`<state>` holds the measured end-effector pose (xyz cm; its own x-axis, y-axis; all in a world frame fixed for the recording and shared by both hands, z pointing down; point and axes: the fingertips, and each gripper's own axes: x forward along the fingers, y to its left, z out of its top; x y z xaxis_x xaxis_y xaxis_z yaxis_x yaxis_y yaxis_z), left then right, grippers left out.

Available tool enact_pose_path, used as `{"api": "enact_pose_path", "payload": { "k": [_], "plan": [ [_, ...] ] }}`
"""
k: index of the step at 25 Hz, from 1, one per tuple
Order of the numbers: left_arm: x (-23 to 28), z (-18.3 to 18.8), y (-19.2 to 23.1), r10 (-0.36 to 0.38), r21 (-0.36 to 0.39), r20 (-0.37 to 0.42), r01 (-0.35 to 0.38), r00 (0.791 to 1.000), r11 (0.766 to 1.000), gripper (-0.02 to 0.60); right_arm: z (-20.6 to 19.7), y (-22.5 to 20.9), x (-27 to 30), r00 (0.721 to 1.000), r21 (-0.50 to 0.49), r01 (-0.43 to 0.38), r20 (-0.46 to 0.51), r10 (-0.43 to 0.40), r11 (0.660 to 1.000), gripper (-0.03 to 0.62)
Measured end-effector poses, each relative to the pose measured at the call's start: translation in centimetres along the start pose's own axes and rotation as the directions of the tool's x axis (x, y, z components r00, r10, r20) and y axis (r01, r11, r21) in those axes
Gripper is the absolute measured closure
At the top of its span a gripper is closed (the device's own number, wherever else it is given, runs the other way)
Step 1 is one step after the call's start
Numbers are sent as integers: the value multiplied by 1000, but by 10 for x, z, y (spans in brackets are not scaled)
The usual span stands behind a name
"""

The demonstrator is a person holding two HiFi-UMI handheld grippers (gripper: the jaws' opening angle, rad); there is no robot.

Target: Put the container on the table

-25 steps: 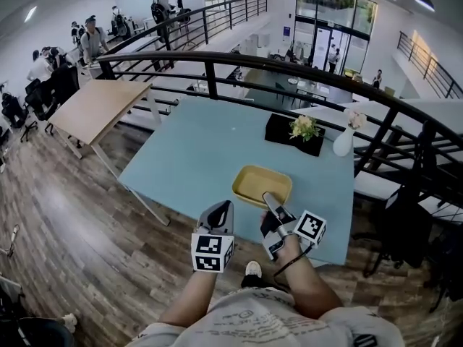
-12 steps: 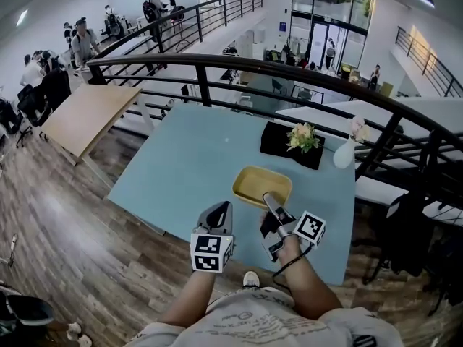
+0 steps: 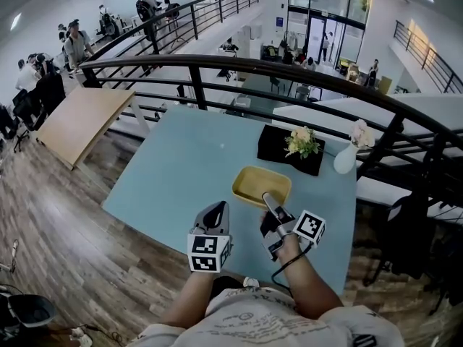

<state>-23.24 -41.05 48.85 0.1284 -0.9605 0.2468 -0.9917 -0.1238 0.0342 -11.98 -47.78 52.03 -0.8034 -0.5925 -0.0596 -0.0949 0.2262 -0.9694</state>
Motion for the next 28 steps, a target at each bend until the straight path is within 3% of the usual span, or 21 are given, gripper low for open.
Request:
{"api": "enact_pose_path", "payload": {
  "k": [10, 28],
  "plan": [
    [30, -5, 19, -32, -1, -24, 32, 999, 999, 576, 8, -32, 23, 999, 16, 46, 12, -46, 999, 388],
    [116, -3, 74, -207, -6, -66, 207, 976, 978, 576, 5, -110, 95, 993, 84, 120, -15, -119, 989, 385]
  ]
}}
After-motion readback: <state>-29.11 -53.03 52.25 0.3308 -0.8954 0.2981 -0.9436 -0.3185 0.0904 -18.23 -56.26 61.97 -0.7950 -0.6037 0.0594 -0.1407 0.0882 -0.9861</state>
